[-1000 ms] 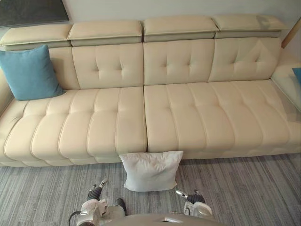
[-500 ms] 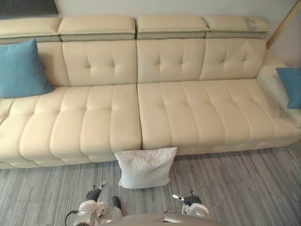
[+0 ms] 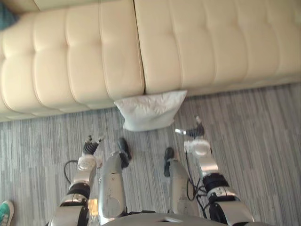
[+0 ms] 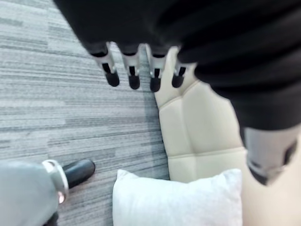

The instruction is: Pick up cushions and gather them together orderly.

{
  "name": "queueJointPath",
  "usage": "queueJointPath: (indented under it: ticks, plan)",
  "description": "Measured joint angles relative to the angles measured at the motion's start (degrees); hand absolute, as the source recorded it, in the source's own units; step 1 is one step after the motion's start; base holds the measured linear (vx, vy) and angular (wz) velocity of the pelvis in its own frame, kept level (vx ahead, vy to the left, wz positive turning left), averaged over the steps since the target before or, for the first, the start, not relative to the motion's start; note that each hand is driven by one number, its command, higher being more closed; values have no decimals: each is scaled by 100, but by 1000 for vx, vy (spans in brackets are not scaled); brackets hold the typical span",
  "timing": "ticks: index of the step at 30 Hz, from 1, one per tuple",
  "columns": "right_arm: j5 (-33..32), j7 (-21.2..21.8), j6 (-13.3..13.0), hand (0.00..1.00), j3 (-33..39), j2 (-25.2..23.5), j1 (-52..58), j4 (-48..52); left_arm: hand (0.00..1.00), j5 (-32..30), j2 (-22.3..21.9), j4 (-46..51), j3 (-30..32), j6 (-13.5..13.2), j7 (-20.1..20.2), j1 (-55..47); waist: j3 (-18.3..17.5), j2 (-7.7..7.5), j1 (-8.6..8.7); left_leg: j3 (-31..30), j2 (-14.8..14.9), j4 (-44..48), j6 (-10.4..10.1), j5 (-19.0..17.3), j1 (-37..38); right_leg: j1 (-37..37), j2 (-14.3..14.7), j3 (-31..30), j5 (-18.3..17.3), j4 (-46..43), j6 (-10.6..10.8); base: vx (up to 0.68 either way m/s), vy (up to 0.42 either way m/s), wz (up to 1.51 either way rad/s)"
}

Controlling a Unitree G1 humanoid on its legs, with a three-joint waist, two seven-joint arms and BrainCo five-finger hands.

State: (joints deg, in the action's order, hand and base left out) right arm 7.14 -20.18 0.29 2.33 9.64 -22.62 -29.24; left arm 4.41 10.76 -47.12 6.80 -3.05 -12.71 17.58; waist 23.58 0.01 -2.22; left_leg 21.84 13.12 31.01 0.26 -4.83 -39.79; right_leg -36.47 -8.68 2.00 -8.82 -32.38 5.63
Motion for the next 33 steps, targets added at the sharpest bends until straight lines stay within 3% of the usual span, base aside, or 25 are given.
queueJointPath:
  ticks: [8,9,13,19,24,33]
  plan:
    - [-4,-433,66,0,102,399,-1026,389,0,5,439,617,235,8,-151,925,340,9,-8,-133,149,602,136,68,-1459,-1522,-12,-18,-135,-875,0,-31,-12,2]
    - [-5,-437,76,0,109,535,-1226,363,0,5,512,613,241,9,-151,1117,397,9,-22,-139,172,716,224,101,-1686,-1766,-21,-18,-191,-1056,-9,10,-48,12]
    - [-7,-525,111,0,108,966,-1937,339,0,3,682,621,442,11,-154,1682,664,9,-59,-248,253,1103,269,104,-2440,-2544,-51,-10,-340,-1631,-43,7,-45,8]
    - [-18,-565,213,0,73,1216,-2742,-176,0,2,1029,619,408,18,-162,2310,679,3,-71,-483,355,1762,277,75,-3604,-3727,-108,17,-628,-2555,-140,-30,-46,12]
    - [-363,-669,257,0,61,1366,-3239,-793,0,-16,1359,685,68,20,-201,2986,708,8,-60,-629,372,2121,308,87,-4489,-4637,-143,5,-753,-3125,-183,-72,-31,10]
    - [-725,-751,289,0,-367,1349,-3940,-1145,0,-26,1333,1248,-794,15,-502,3461,758,13,-63,-739,351,2393,302,123,-5085,-5203,-223,20,-851,-3503,-240,-38,6,7]
